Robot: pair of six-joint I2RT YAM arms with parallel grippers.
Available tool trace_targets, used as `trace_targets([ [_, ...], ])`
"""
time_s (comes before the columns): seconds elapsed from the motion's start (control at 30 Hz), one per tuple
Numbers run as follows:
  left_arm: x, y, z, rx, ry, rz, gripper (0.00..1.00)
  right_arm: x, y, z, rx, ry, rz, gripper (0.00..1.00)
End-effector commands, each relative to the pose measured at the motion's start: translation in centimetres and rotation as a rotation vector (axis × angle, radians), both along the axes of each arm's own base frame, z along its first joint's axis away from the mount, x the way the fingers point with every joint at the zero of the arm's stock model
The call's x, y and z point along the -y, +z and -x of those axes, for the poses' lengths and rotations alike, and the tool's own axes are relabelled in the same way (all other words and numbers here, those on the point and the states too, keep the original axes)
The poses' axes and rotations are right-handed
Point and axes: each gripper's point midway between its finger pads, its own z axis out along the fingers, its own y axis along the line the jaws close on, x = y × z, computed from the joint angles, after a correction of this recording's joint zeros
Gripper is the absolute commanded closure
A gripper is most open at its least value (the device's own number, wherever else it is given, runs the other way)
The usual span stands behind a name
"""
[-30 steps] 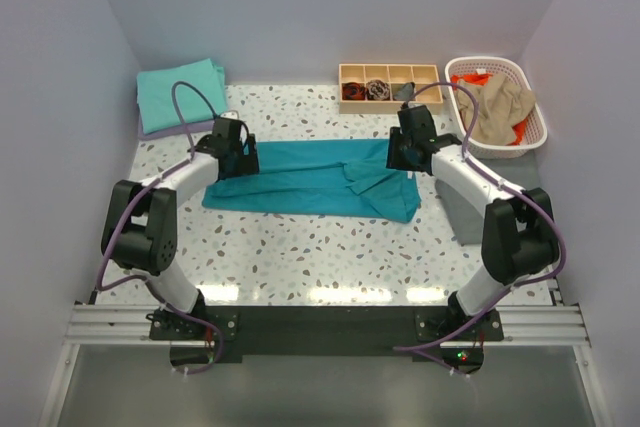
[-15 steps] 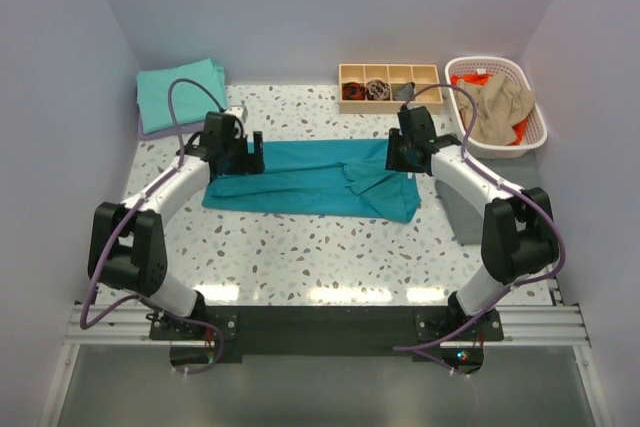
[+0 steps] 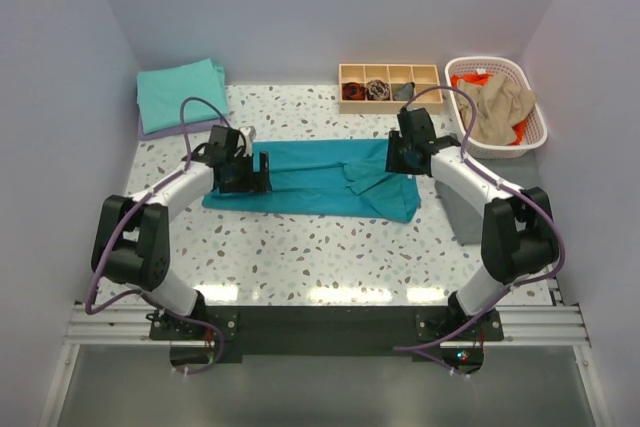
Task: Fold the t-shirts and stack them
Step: Fold the tshirt
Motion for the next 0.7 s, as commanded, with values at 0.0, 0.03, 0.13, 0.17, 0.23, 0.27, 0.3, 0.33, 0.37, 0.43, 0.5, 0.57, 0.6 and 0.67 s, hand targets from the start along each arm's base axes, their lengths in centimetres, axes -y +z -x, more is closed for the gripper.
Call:
trace_targets([
  [0.0, 1.3, 0.0, 0.5, -0.006, -0.05, 0.055, 0.1, -0.1, 0.5, -0.1, 0.014, -0.002, -0.018, 0.56],
  [0.03, 1.2, -0.2, 0.8, -0.012, -0.05, 0.054, 0.1, 0.0, 0.5, -0.1, 0.012, -0.004, -0.018, 0.56],
  [0.13, 1.1, -0.9, 0.9, -0.028, -0.049, 0.047, 0.1, 0.0, 0.3, -0.1, 0.01, -0.004, -0.017, 0.56],
  [0.17, 1.1, -1.1, 0.9, -0.031, -0.046, 0.045, 0.1, -0.1, 0.4, 0.0, 0.009, -0.002, -0.019, 0.56],
  [0.23, 0.9, -1.5, 0.7, -0.033, -0.035, 0.033, 0.1, -0.1, 0.4, -0.1, 0.011, -0.001, -0.018, 0.56],
  [0.27, 0.6, -1.6, 0.5, -0.029, -0.024, 0.019, 0.1, -0.1, 0.4, -0.1, 0.011, -0.002, -0.017, 0.56],
  [0.3, 0.5, -1.8, 0.4, -0.029, -0.017, 0.012, 0.11, -0.1, 0.4, -0.1, 0.009, -0.001, -0.017, 0.56],
  [0.33, 0.5, -1.6, 0.0, -0.014, -0.01, 0.012, 0.11, -0.1, 0.4, -0.1, 0.01, 0.0, -0.015, 0.56],
  [0.37, 0.2, -1.6, -0.3, -0.005, 0.004, 0.001, 0.11, -0.1, 0.3, -0.1, 0.007, -0.001, -0.013, 0.56],
  [0.43, 0.0, -1.3, -0.9, 0.028, 0.021, -0.006, 0.11, -0.1, 0.3, -0.2, 0.009, 0.001, -0.012, 0.56],
  [0.5, -0.3, -1.1, -1.4, 0.051, 0.037, -0.023, 0.11, -0.1, 0.2, -0.2, 0.005, 0.001, -0.014, 0.56],
  [0.57, -0.6, -1.1, -1.9, 0.069, 0.053, -0.036, 0.1, -0.1, 0.1, -0.2, 0.004, 0.001, -0.013, 0.56],
  [0.6, -0.8, -1.0, -2.2, 0.076, 0.059, -0.044, 0.1, -0.2, 0.2, -0.2, 0.004, 0.004, -0.012, 0.56],
  [0.67, -0.9, -1.1, -2.7, 0.089, 0.069, -0.054, 0.1, -0.1, 0.1, -0.2, 0.004, 0.003, -0.011, 0.56],
])
